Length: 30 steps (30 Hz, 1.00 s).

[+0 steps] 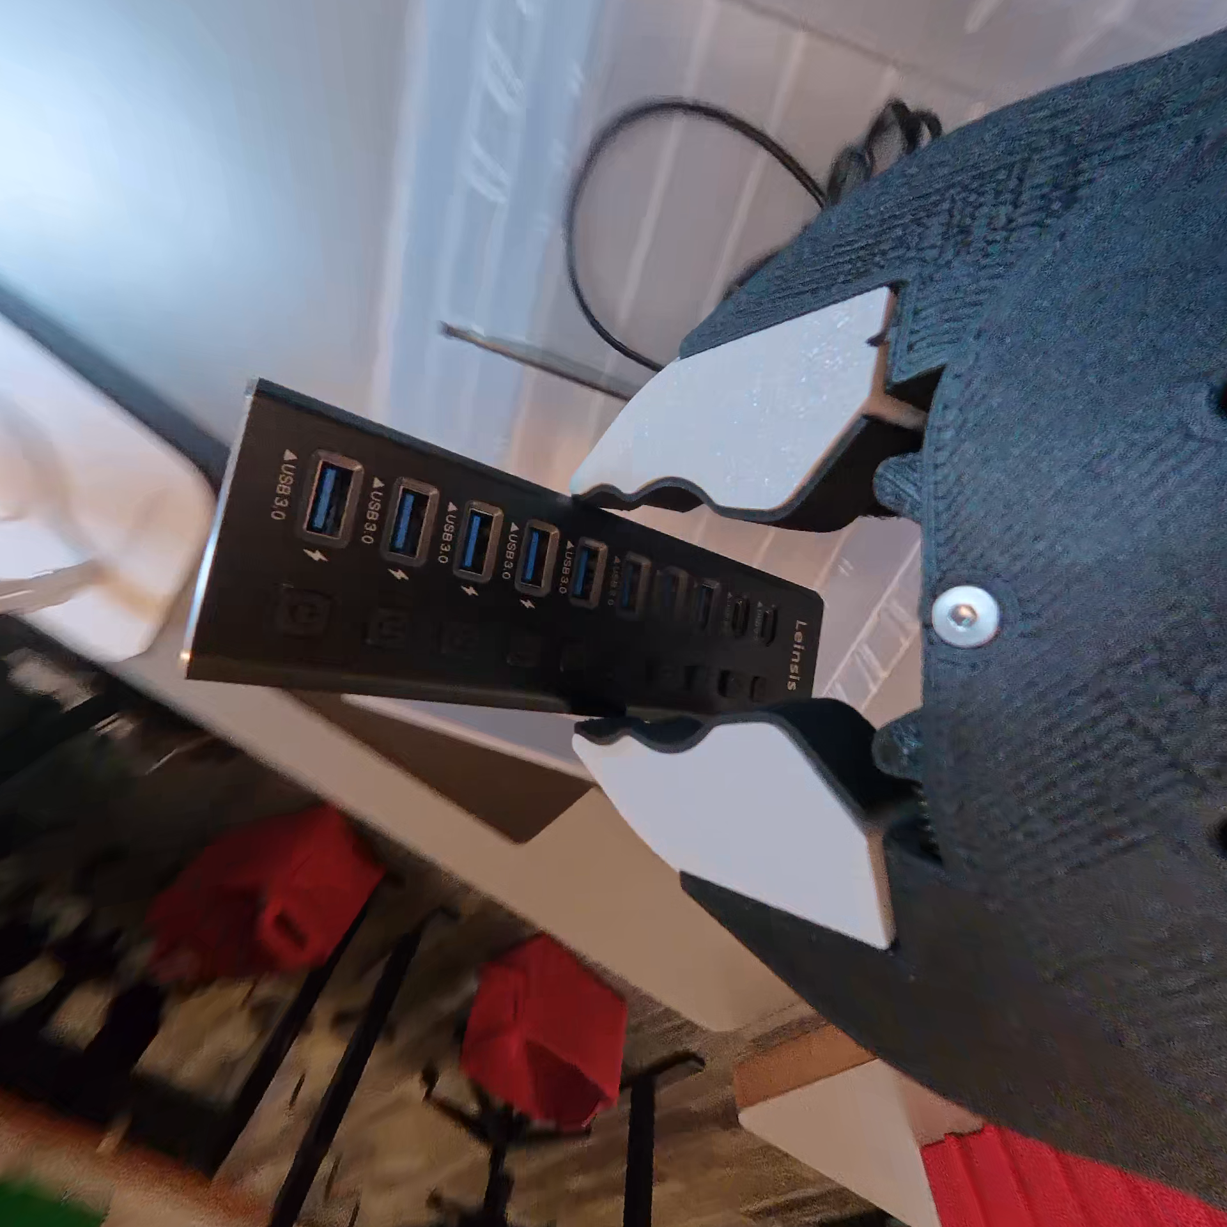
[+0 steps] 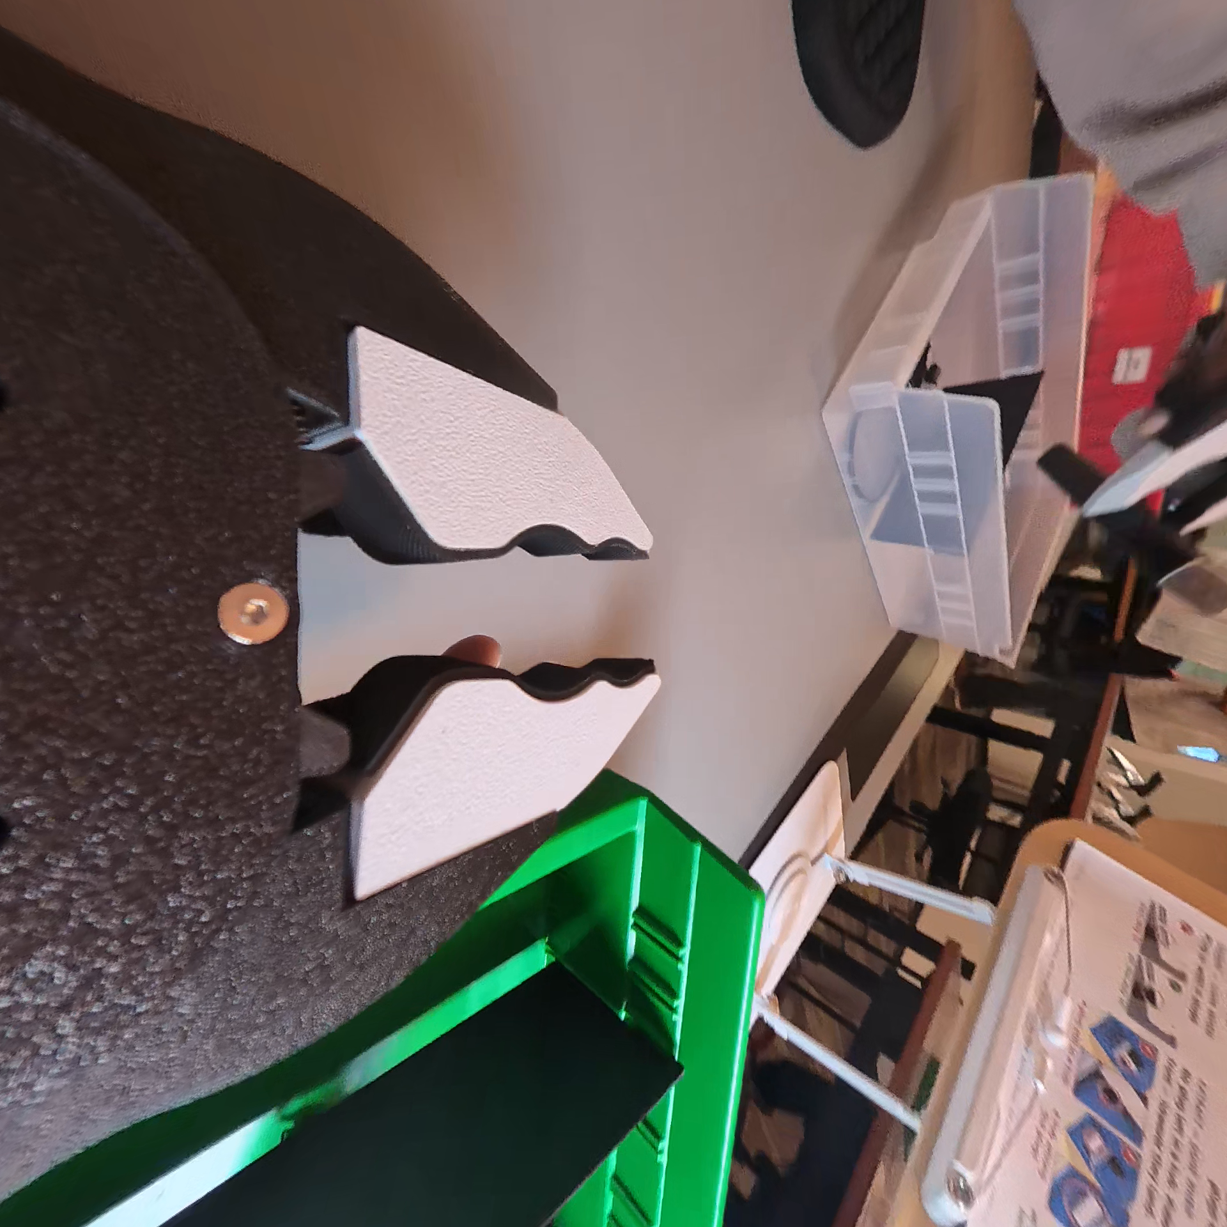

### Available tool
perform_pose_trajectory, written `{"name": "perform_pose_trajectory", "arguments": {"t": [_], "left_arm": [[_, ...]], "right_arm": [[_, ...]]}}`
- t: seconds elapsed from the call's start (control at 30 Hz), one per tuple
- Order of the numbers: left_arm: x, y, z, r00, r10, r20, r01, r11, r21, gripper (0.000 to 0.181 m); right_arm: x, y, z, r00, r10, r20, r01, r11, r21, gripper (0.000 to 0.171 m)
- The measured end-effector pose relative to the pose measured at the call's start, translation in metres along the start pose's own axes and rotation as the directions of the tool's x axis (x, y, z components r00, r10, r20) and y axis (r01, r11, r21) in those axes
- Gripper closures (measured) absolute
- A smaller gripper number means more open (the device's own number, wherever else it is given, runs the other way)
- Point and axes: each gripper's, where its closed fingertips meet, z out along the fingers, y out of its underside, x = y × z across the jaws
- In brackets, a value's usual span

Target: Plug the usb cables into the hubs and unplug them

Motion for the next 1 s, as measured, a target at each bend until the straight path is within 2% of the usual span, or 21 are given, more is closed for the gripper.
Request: {"name": "perform_pose_trajectory", "arguments": {"t": [0.03,0.17,0.4,0.5,0.63,0.73,0.87,1.0], "left_arm": [[0.004,-0.011,-0.016,0.999,-0.027,0.026,0.025,0.997,0.071,0.119],[0.044,-0.043,-0.069,0.995,-0.098,0.005,0.093,0.957,0.274,0.119],[0.112,-0.072,-0.118,0.994,-0.079,-0.075,0.102,0.915,0.391,0.120],[0.134,-0.086,-0.132,0.992,-0.062,-0.106,0.106,0.876,0.470,0.120],[0.168,-0.108,-0.137,0.992,0.012,-0.126,0.062,0.824,0.563,0.118],[0.203,-0.128,-0.131,0.977,0.072,-0.202,0.071,0.778,0.624,0.120],[0.249,-0.145,-0.108,0.947,0.167,-0.273,0.045,0.775,0.630,0.121],[0.290,-0.149,-0.088,0.912,0.213,-0.351,0.062,0.774,0.630,0.121]], "right_arm": [[0.004,0.000,0.002,1.000,0.006,-0.030,-0.006,1.000,0.008,0.143],[0.025,-0.001,0.001,0.985,0.055,-0.164,-0.051,0.998,0.029,0.144],[0.029,-0.004,-0.001,0.976,0.030,-0.215,-0.020,0.999,0.048,0.144],[0.028,-0.018,-0.007,0.976,-0.006,-0.218,0.029,0.994,0.103,0.143],[0.006,-0.051,-0.009,0.995,-0.002,-0.096,0.020,0.982,0.188,0.136],[-0.024,-0.078,-0.001,0.998,-0.006,0.061,-0.008,0.973,0.232,0.126],[-0.060,-0.101,0.017,0.977,-0.092,0.193,0.045,0.971,0.236,0.109],[-0.080,-0.113,0.029,0.956,-0.082,0.282,0.007,0.967,0.256,0.099]]}}
